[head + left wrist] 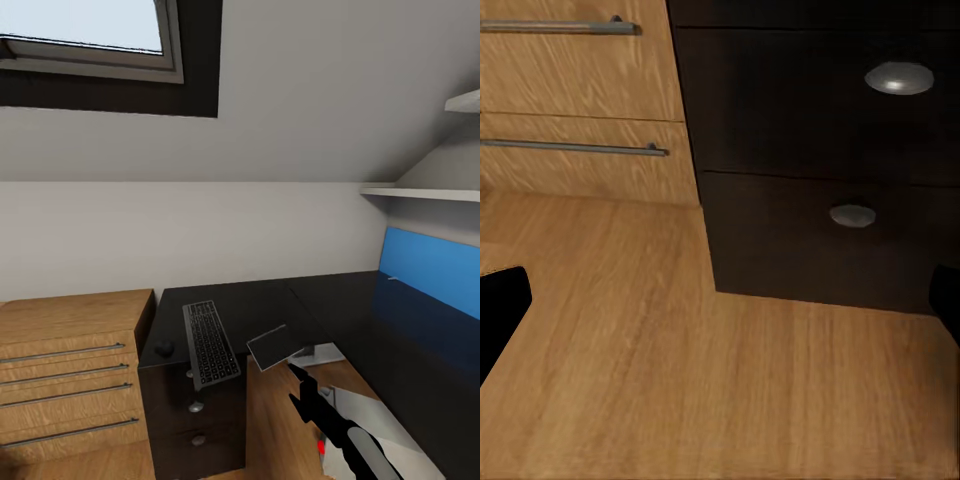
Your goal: In the bedroom, organize the workspace by keeping the computer under the desk, ensuring the monitor is on the desk, placing the keyboard on the desk next to the monitor, placing the mouse on the desk next to the keyboard, moving the folder from the swivel chair onto the desk next to the mouse, stacking the notebook on top of the folder with the pen on top of the notebook, and positioning the swivel chair next to the desk.
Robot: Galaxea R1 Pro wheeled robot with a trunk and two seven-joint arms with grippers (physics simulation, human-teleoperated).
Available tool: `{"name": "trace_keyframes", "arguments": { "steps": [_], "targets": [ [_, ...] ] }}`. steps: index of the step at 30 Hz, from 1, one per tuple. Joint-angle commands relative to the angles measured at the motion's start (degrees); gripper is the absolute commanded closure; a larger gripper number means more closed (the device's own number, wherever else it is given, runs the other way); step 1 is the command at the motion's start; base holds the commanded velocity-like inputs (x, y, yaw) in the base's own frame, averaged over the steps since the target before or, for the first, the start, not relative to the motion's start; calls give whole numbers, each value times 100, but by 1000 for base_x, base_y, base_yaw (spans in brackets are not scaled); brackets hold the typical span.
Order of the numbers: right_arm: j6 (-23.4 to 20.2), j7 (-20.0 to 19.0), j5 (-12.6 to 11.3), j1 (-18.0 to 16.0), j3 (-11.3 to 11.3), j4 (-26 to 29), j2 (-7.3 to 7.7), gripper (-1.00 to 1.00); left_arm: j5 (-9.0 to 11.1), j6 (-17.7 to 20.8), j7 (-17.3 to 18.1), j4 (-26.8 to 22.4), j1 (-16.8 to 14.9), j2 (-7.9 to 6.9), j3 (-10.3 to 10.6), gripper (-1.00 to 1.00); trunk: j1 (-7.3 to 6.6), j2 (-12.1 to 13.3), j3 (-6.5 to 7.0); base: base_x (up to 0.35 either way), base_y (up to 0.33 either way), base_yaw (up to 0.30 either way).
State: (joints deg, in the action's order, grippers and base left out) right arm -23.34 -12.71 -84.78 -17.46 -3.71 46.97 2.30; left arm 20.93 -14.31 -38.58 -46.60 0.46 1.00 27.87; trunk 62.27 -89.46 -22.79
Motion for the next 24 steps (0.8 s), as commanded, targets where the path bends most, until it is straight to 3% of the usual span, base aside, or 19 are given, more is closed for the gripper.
{"name": "trace_keyframes", "arguments": {
  "steps": [1,10,24],
  "targets": [
    [-4,-12,-30,-3,-15,-6,6,-100,63,-37,-16,-7,-2,-3,17,-100,-3,-3,-5,-295,-166,0],
    [-4,-12,-30,-3,-15,-11,7,-100,60,-37,-17,-7,-2,-3,17,-100,-3,-3,-5,-215,-148,0],
    [-6,-38,-37,-3,-15,-12,5,-100,60,-37,-18,-7,-2,-3,17,-100,-3,-3,-5,-14,-11,0]
  ]
}}
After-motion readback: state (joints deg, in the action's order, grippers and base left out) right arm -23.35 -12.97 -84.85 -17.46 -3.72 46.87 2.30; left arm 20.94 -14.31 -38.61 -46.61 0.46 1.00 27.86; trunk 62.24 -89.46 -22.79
